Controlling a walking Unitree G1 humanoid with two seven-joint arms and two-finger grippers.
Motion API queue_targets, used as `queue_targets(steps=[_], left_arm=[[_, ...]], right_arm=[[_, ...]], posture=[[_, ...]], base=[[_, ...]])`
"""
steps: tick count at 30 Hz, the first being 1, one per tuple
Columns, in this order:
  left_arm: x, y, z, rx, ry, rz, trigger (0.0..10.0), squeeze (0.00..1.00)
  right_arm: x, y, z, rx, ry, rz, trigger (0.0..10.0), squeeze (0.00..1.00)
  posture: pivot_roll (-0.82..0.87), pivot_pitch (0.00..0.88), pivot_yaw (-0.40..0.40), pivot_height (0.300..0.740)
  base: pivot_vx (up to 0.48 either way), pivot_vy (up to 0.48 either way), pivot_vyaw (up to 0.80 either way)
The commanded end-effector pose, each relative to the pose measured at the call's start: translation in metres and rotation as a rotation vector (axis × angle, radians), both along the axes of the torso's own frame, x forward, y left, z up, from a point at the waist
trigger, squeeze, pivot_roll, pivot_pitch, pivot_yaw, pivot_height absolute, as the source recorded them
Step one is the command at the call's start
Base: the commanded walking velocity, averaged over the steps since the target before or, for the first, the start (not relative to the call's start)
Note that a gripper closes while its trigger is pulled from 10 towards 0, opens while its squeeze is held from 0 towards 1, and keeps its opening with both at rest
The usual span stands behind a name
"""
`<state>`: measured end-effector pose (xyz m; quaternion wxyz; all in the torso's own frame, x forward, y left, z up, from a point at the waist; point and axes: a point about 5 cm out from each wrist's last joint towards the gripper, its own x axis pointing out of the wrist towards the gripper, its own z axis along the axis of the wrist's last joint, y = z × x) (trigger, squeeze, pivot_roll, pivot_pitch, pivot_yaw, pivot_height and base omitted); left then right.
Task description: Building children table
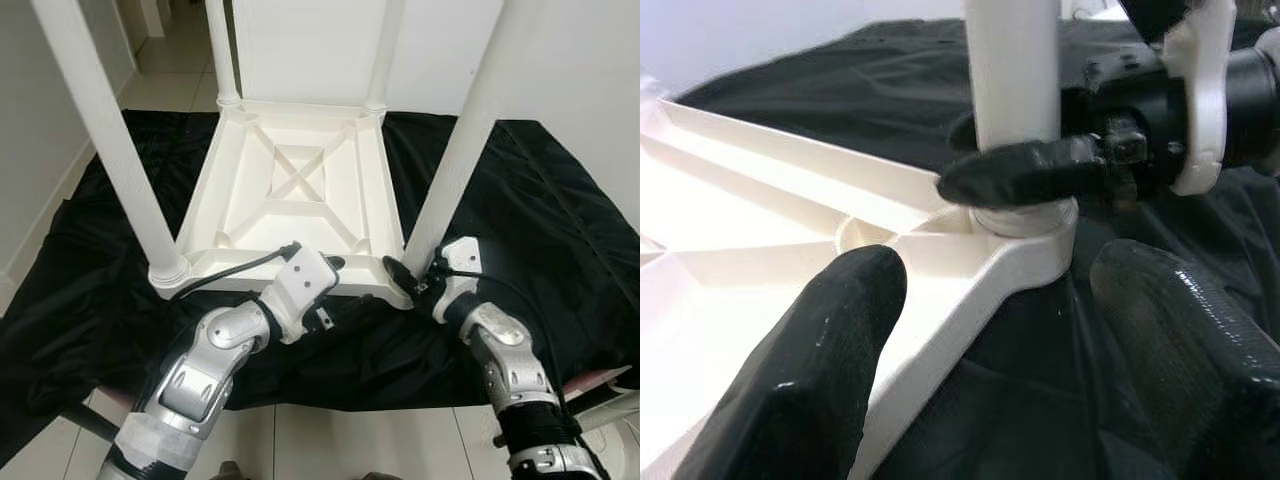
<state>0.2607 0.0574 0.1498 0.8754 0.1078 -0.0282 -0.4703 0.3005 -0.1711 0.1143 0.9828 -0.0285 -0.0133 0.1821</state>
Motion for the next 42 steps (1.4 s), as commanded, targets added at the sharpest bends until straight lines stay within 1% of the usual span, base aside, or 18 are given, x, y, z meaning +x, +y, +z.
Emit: queue_targets(steps=[1, 2, 4, 6, 7, 11, 14, 15, 17, 18, 25, 26, 34, 36, 38, 39, 40, 42], left_arm=[[0.002, -0.002, 0.002, 0.0, -0.012, -0.009, 10.0, 0.0], [0.003, -0.004, 0.003, -0.002, -0.013, -0.015, 10.0, 0.0], [0.003, -0.004, 0.003, -0.002, -0.013, -0.015, 10.0, 0.0], [0.004, -0.007, 0.004, -0.004, -0.016, -0.025, 10.0, 0.0], [0.004, -0.007, 0.004, -0.004, -0.016, -0.025, 10.0, 0.0], [0.005, -0.008, 0.006, -0.008, -0.02, -0.026, 10.0, 0.0], [0.005, -0.008, 0.006, -0.01, -0.022, -0.023, 10.0, 0.0], [0.005, -0.008, 0.006, -0.011, -0.023, -0.02, 10.0, 0.0], [0.005, -0.008, 0.006, -0.011, -0.023, -0.02, 10.0, 0.0], [0.006, -0.007, 0.006, -0.012, -0.024, -0.016, 10.0, 0.0], [0.006, -0.007, 0.006, -0.026, -0.024, 0.016, 10.0, 0.0], [0.006, -0.007, 0.006, -0.028, -0.023, 0.019, 10.0, 0.0], [0.009, -0.002, 0.002, -0.018, -0.016, 0.066, 10.0, 0.0], [0.022, 0.006, -0.022, 0.173, 0.015, 0.163, 10.0, 0.0], [0.022, 0.006, -0.022, 0.173, 0.015, 0.163, 10.0, 0.0], [0.026, 0.009, -0.029, 0.235, 0.028, 0.194, 10.0, 0.0], [0.026, 0.009, -0.029, 0.235, 0.028, 0.194, 10.0, 0.0], [0.039, 0.017, -0.036, 0.316, 0.043, 0.298, 10.0, 0.0]], right_arm=[[-0.004, -0.006, -0.017, -0.002, 0.087, -0.113, 10.0, 0.0], [-0.006, -0.003, -0.022, 0.016, 0.104, -0.23, 10.0, 0.0], [-0.006, -0.003, -0.022, 0.016, 0.104, -0.23, 10.0, 0.0], [-0.008, 0.009, -0.029, 0.069, 0.135, -0.425, 10.0, 0.0], [-0.008, 0.009, -0.029, 0.069, 0.135, -0.425, 10.0, 0.0], [-0.007, 0.027, -0.025, 0.103, 0.125, -0.457, 10.0, 0.0], [-0.008, 0.03, -0.021, 0.095, 0.11, -0.447, 10.0, 0.0], [-0.008, 0.029, -0.019, 0.089, 0.103, -0.445, 10.0, 0.14], [-0.008, 0.029, -0.019, 0.089, 0.103, -0.445, 10.0, 0.14], [-0.009, 0.028, -0.018, 0.089, 0.099, -0.446, 10.0, 1.0], [-0.015, 0.018, -0.006, 0.092, 0.008, -0.468, 10.0, 1.0], [-0.016, 0.018, -0.005, 0.091, 0.001, -0.465, 10.0, 0.0], [-0.028, 0.013, -0.003, 0.126, -0.035, -0.449, 10.0, 0.0], [-0.032, 0.007, -0.004, 0.113, -0.034, -0.464, 10.0, 0.0], [-0.032, 0.007, -0.004, 0.113, -0.034, -0.464, 10.0, 0.0], [-0.033, 0.007, -0.003, 0.116, -0.036, -0.468, 10.0, 0.0], [-0.033, 0.007, -0.003, 0.116, -0.036, -0.468, 10.0, 0.0], [-0.033, 0.007, -0.003, 0.125, -0.037, -0.478, 10.0, 0.0]], posture=[[-0.04, 0.0, 0.027, 0.74], [-0.04, 0.0, 0.03, 0.74], [-0.04, 0.0, 0.03, 0.74], [-0.04, 0.0, 0.034, 0.74], [-0.04, 0.0, 0.034, 0.74], [-0.04, 0.0, 0.031, 0.74], [-0.04, 0.0, 0.027, 0.74], [-0.03, 0.0, 0.021, 0.74], [-0.03, 0.0, 0.021, 0.74], [-0.03, 0.0, 0.021, 0.74], [-0.02, 0.0, 0.003, 0.74], [-0.02, 0.0, 0.003, 0.74], [-0.02, 0.0, -0.005, 0.74], [-0.03, 0.0, 0.003, 0.74], [-0.03, 0.0, 0.003, 0.74], [-0.04, 0.0, 0.007, 0.74], [-0.04, 0.0, 0.007, 0.74], [-0.05, 0.0, 0.014, 0.74]], base=[[0.0, 0.0, 0.0], [0.0, 0.0, 0.0], [0.0, 0.0, 0.0], [0.0, 0.0, 0.0], [0.0, 0.0, 0.0], [0.0, 0.0, 0.0], [0.0, 0.0, 0.0], [0.0, 0.0, 0.0], [0.0, 0.0, 0.0], [0.0, 0.0, 0.0], [0.0, 0.0, 0.0], [0.0, 0.0, 0.0], [0.0, 0.0, 0.0], [0.0, 0.0, 0.0], [0.0, 0.0, 0.0], [0.0, 0.0, 0.0], [0.0, 0.0, 0.0], [0.0, 0.0, 0.0]])
